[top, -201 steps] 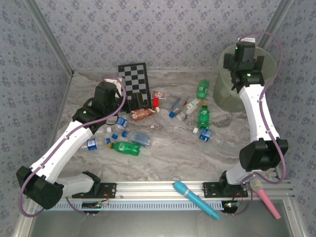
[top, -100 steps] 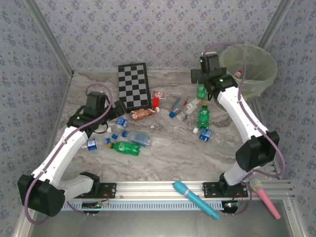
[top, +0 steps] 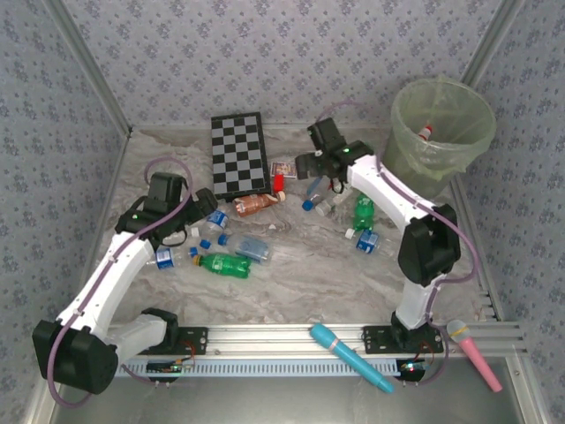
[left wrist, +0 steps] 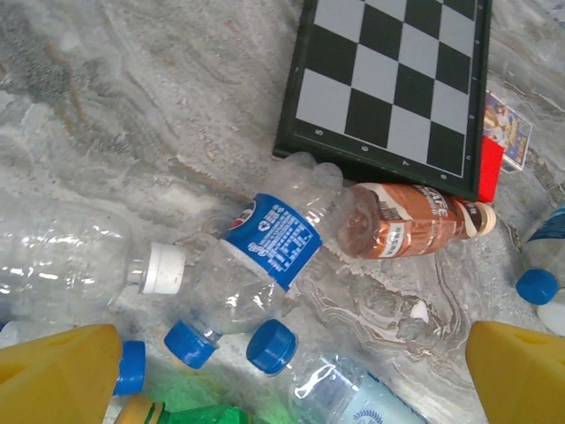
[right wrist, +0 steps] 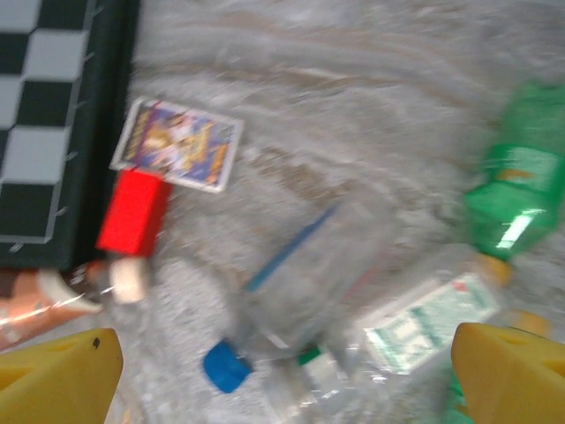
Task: Put the plastic bottles in the bin
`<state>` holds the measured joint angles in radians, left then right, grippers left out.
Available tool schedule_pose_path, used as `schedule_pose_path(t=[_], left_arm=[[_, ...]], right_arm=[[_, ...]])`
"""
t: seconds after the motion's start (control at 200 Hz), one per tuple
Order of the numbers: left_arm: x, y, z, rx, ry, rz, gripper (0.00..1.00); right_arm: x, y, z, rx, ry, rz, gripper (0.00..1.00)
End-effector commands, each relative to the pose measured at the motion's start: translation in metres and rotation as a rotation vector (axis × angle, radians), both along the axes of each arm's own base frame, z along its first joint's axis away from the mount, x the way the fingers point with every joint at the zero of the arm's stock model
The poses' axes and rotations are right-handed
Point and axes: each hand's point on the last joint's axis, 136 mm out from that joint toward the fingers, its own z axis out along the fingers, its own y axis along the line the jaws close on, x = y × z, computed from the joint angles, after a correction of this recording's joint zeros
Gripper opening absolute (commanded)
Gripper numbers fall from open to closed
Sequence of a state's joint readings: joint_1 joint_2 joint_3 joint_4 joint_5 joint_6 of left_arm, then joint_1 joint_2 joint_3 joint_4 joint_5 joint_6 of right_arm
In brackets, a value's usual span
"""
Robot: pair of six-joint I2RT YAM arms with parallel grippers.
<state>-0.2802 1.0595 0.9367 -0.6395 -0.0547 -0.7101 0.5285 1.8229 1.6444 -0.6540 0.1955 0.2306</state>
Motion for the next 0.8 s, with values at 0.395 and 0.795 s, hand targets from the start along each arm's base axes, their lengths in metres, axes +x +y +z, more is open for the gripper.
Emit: schedule_pose_path(t=[0.395,0.795], left_arm=[[-0.042,0.021,-0.016,0.027,0.110,0.040,1.00],[-0.059,0.024,-0.022,0.031,0.120,0.017,1.00]], right_arm=[[-0.123,0.139,-0.056,-0.076,0.131,0.676,0.91],[-0.173,0.177,-0.103,-0.139,0.216,0.829,0.84]])
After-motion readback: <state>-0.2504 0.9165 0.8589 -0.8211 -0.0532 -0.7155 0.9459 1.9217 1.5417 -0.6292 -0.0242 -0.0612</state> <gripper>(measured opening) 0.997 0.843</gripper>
